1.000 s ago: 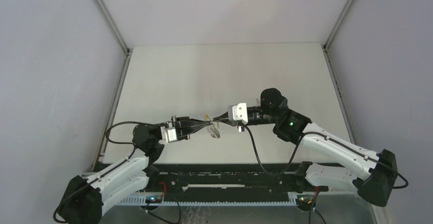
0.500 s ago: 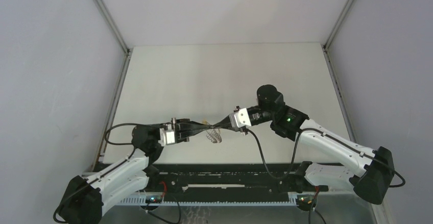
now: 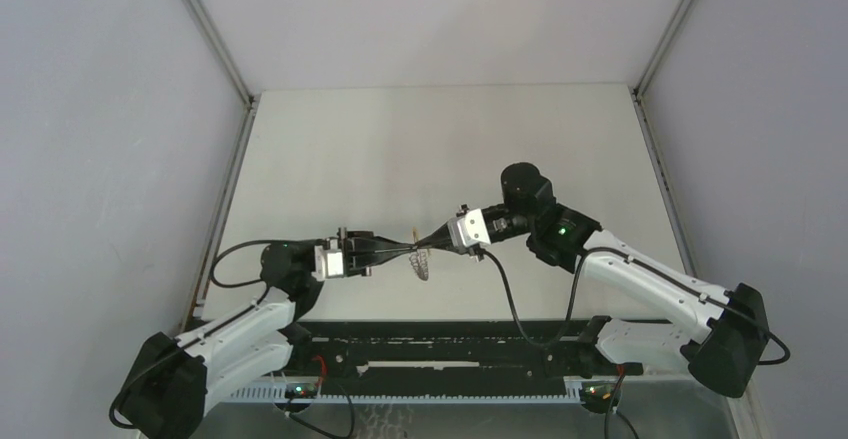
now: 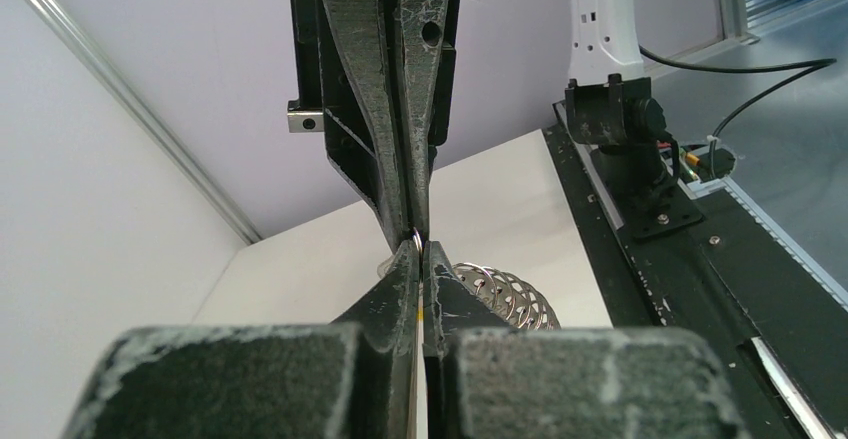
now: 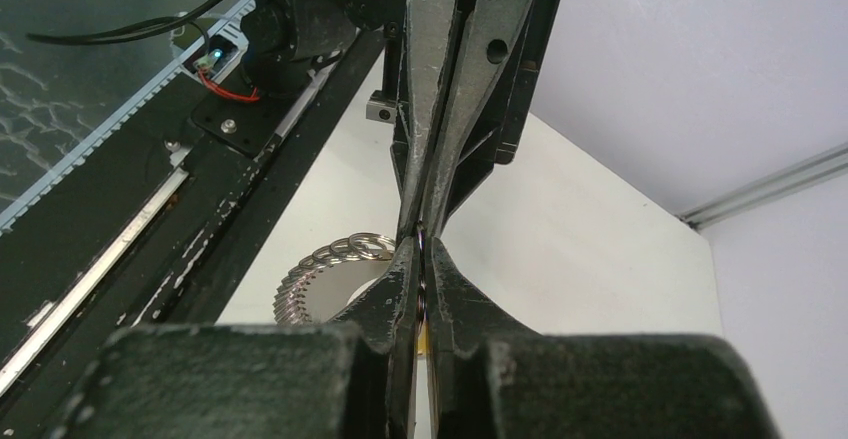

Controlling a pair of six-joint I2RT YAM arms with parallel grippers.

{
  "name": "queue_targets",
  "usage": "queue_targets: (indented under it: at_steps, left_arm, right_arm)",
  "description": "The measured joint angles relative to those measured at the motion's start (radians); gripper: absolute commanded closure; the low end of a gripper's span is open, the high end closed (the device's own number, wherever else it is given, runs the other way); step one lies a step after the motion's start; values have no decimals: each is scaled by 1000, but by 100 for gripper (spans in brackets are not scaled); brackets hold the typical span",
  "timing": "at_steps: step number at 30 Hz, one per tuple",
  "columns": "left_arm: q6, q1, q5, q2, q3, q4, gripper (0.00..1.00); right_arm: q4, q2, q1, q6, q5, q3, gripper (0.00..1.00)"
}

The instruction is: Put the keys on the keyring

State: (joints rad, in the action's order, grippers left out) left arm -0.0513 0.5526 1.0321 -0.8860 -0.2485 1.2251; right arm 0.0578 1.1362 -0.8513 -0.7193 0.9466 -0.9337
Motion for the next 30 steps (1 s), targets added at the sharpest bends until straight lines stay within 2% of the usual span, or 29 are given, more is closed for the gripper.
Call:
queue_targets:
  at_steps: [8,14,19,24,30]
  left_arm:
    - [-2,-10,-18,-3,0,27,100]
    - [31,-5,-87,39,19,-8,100]
    - [57,5,-139,54,31,-25,100]
    - [74,8,-193,52,42,-29,100]
    - [90,8,-231,46,45,-34,100]
  right_arm:
    - [-55,11,0,24,5,-1,100]
    - [-58,11,0,11,-19,-3,100]
    - [-57,11,1,0,-35,-3,92]
    - [-53,11,3,-3,-36,-3,80]
    - [-47,10,12,-1,-42,-3,76]
